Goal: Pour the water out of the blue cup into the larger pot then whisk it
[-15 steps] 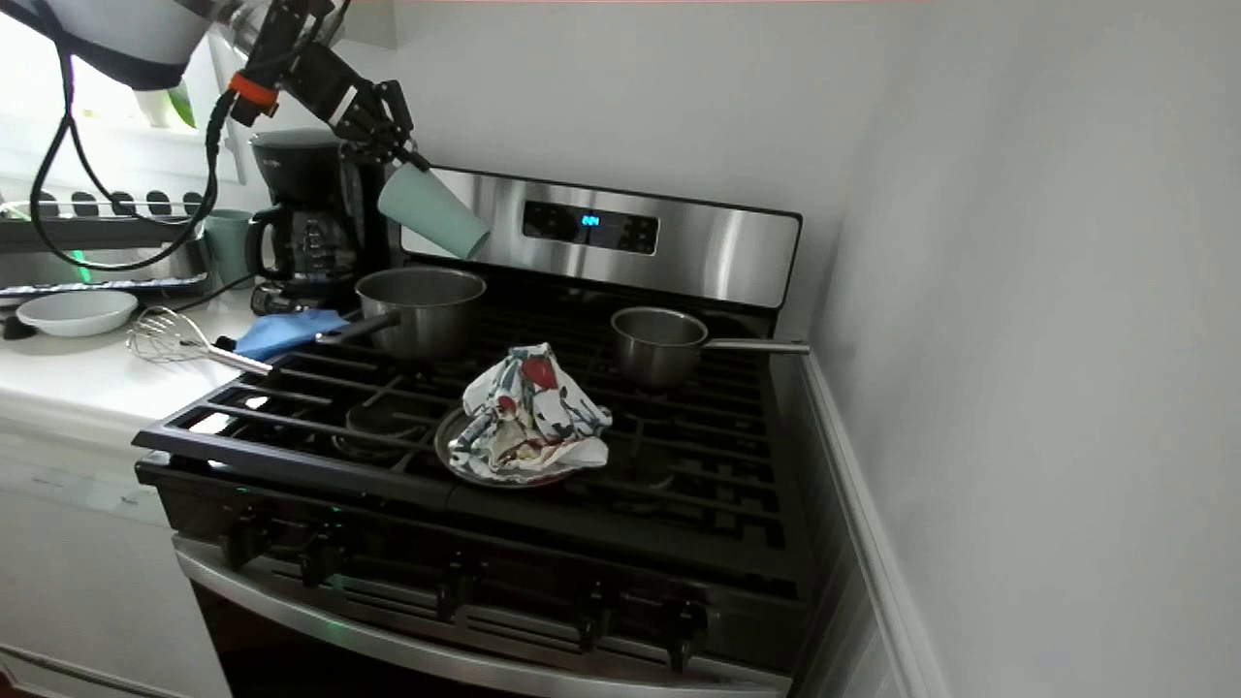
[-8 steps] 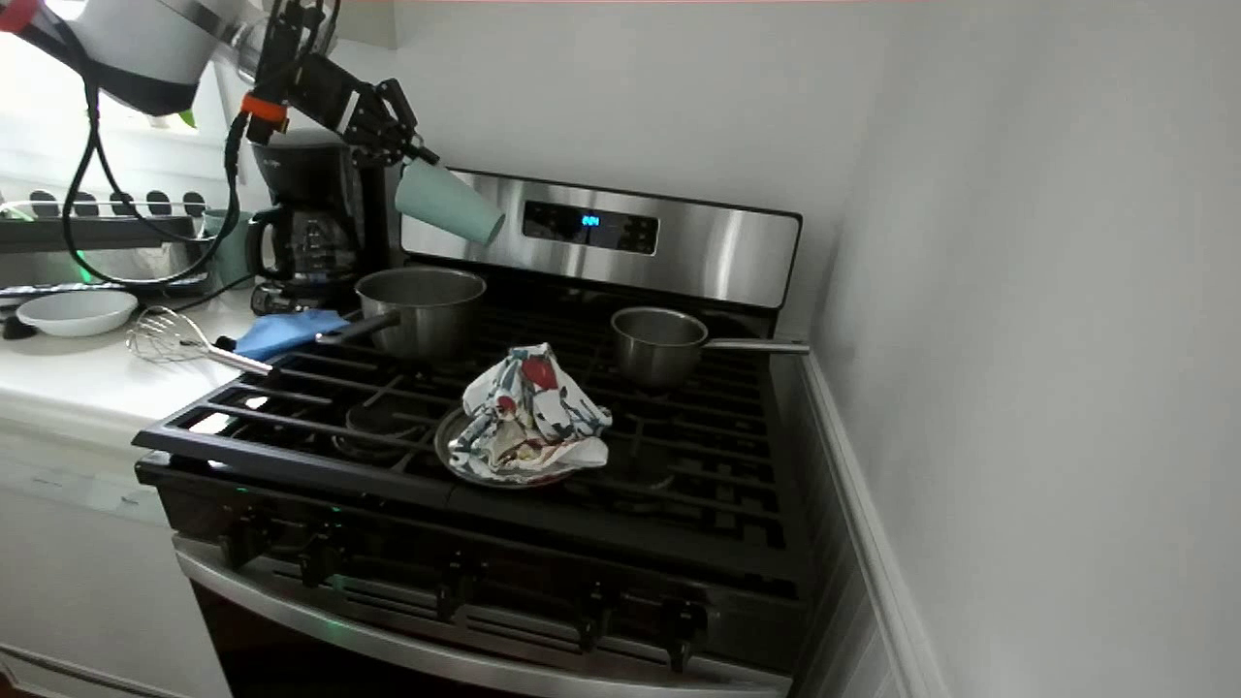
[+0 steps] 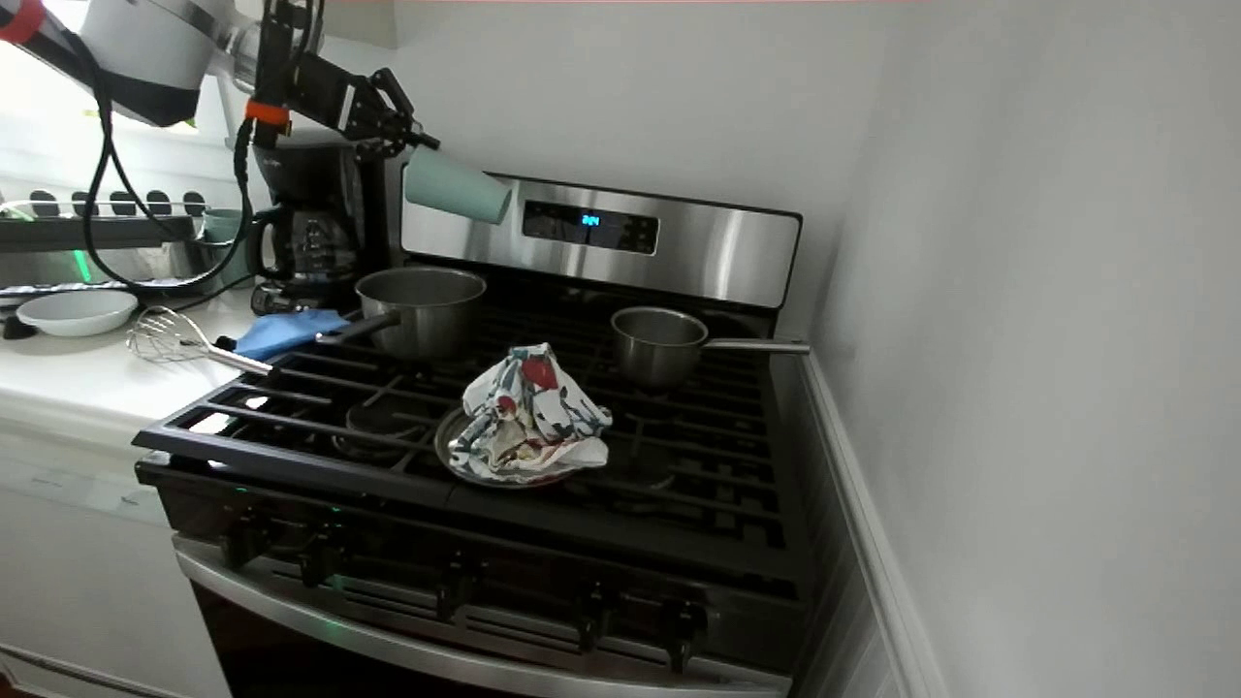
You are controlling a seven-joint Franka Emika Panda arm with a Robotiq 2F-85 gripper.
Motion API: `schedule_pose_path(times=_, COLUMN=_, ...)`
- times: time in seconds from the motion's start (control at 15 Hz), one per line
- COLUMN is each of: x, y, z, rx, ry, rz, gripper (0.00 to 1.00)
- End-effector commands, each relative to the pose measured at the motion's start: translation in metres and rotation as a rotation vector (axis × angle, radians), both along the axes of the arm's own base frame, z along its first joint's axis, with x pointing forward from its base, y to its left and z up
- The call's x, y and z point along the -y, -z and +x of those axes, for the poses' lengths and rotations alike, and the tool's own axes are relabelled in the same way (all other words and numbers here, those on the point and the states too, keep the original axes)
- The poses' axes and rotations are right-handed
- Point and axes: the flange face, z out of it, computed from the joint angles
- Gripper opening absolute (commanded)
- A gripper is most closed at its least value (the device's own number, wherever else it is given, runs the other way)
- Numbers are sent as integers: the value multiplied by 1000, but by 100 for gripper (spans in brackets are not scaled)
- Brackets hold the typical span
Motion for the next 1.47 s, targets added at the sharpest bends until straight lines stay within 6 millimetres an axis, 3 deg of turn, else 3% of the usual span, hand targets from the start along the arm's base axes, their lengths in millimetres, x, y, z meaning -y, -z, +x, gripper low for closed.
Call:
schedule_pose_path(times=0.0, x=-6, y=-1, z=-4, rx=47, ry=-19, rz=-52, gripper=1)
schedule_pose_path(times=0.4, x=-5, y=3, z=-3, rx=51, ry=-13, rz=-46, gripper=1)
schedule_pose_path(times=0.87, x=12, y=-1, z=-2, rx=24, ry=73, rz=172, gripper=1)
schedule_pose_path(times=1.07, x=15, y=-9, z=-2, rx=45, ry=85, rz=290, gripper=1)
schedule_pose_path(times=1.4, x=9, y=-40, z=-10, rx=64, ry=58, rz=543, gripper=1)
